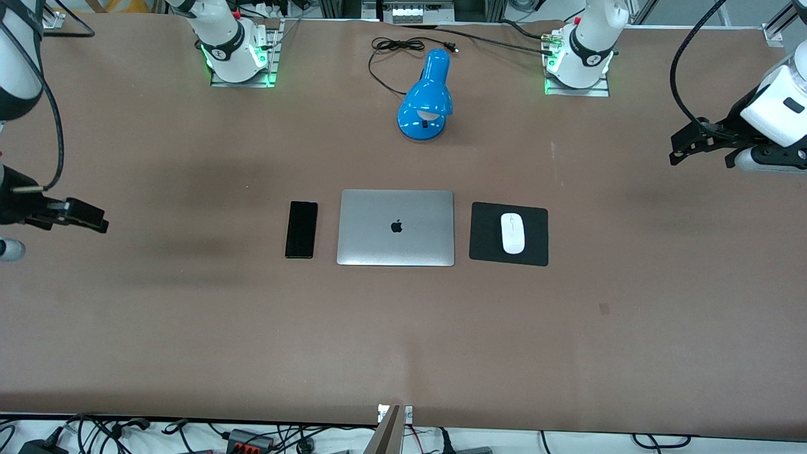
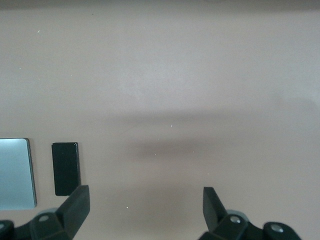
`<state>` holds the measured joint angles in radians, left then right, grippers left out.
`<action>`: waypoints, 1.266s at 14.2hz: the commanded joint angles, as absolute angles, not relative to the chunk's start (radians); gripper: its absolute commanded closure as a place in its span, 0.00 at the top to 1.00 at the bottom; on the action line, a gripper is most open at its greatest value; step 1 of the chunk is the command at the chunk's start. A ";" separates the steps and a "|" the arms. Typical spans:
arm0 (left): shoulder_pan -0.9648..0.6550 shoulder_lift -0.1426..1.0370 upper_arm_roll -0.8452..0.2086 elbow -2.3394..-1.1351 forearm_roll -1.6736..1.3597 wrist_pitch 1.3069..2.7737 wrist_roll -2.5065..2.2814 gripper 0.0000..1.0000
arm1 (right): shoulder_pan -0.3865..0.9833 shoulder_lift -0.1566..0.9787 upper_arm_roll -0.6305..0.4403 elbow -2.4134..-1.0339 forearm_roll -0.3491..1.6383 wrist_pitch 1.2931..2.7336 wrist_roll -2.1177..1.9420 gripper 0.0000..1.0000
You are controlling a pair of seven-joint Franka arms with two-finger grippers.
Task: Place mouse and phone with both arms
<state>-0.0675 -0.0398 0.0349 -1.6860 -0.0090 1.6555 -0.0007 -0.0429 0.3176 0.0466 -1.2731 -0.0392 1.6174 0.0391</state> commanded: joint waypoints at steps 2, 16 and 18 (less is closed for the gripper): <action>-0.064 -0.017 0.034 -1.646 0.011 1.632 0.018 1.00 | -0.029 0.206 0.017 -1.381 -0.043 1.658 -0.021 1.00; -0.061 -0.020 0.034 -1.634 0.006 1.580 0.012 1.00 | -0.048 -0.069 0.020 -1.786 -0.040 1.758 -0.057 1.00; -0.061 -0.018 0.034 -1.634 0.006 1.580 0.014 1.00 | -0.049 -0.067 0.020 -1.787 -0.038 1.753 -0.057 1.00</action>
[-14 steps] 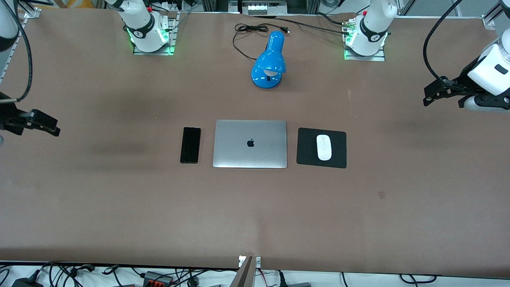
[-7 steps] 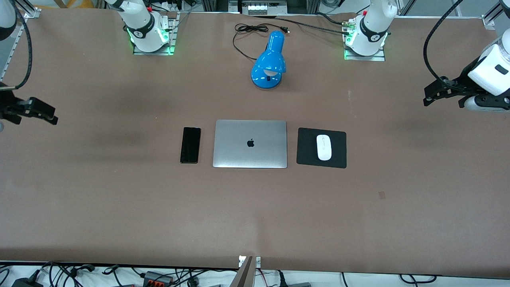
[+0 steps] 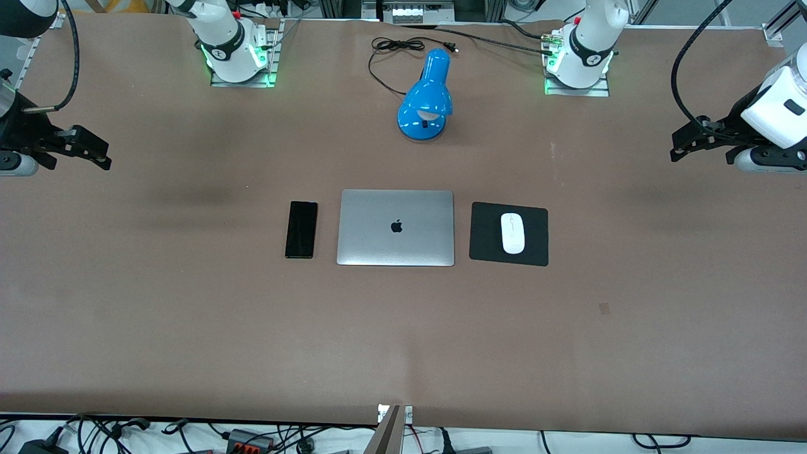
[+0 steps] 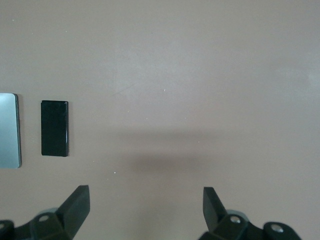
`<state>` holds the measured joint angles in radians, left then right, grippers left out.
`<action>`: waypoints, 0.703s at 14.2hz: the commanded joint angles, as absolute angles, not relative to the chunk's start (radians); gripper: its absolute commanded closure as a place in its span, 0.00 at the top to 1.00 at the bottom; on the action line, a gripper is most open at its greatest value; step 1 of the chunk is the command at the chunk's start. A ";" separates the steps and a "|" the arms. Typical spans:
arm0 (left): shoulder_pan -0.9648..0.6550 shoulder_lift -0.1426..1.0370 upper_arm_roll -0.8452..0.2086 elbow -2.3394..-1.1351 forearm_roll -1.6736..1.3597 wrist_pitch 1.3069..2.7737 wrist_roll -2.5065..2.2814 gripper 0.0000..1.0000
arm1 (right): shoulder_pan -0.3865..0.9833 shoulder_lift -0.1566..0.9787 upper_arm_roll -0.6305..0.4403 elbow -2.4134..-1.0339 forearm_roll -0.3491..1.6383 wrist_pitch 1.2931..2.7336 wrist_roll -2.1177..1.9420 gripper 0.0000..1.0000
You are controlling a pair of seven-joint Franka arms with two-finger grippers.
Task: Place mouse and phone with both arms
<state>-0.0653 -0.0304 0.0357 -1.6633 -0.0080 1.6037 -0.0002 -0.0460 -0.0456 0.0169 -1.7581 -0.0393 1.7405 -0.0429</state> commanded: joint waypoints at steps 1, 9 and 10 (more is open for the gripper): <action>-0.061 -0.020 0.034 -1.634 0.006 1.580 0.014 1.00 | -0.051 -0.067 0.020 -1.784 -0.038 1.740 -0.057 1.00; -0.058 -0.018 0.034 -1.634 0.006 1.578 0.014 1.00 | -0.049 -0.067 0.023 -1.775 -0.040 1.712 -0.058 1.00; -0.058 -0.018 0.034 -1.634 0.006 1.578 0.014 1.00 | -0.049 -0.067 0.025 -1.776 -0.040 1.712 -0.058 1.00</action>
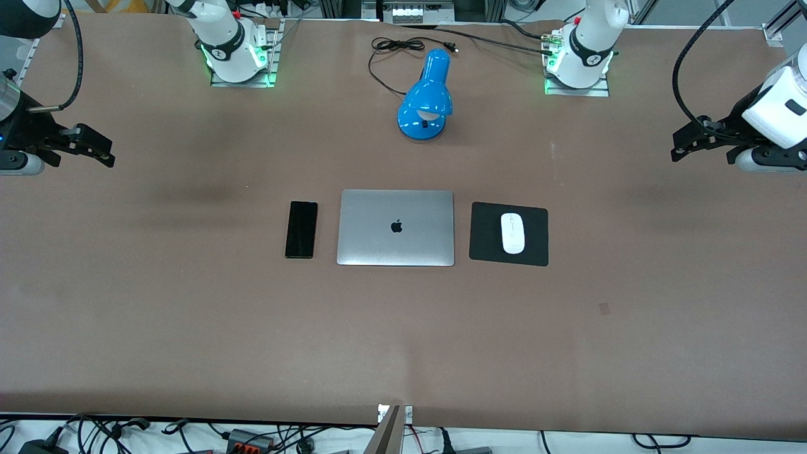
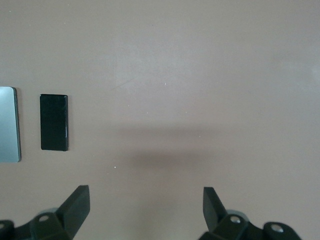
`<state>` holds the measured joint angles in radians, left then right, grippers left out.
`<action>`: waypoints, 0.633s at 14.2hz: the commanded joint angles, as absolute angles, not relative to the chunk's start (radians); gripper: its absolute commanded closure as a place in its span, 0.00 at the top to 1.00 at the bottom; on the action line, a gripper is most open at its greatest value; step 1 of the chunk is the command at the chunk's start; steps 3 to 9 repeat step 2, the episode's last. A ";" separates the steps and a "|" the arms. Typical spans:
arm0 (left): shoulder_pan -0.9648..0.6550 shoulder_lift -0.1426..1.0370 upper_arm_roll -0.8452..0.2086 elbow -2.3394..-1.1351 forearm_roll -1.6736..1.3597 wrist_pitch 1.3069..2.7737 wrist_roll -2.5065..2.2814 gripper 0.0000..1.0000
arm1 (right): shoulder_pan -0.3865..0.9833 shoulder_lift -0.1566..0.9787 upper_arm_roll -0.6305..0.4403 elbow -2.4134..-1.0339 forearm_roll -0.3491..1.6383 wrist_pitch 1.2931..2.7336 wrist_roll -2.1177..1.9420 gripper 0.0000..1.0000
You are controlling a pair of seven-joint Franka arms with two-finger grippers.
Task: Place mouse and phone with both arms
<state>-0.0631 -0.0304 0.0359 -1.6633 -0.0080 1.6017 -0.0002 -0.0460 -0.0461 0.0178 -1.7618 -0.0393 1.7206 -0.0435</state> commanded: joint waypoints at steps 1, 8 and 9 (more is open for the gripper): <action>-0.058 -0.018 0.034 -1.634 0.005 1.578 0.014 1.00 | -0.049 -0.067 0.025 -1.775 -0.038 1.712 -0.058 1.00; -0.058 -0.018 0.034 -1.634 0.006 1.578 0.014 1.00 | -0.049 -0.067 0.025 -1.775 -0.038 1.712 -0.058 1.00; -0.058 -0.018 0.034 -1.634 0.006 1.578 0.014 1.00 | -0.049 -0.067 0.025 -1.775 -0.038 1.712 -0.058 1.00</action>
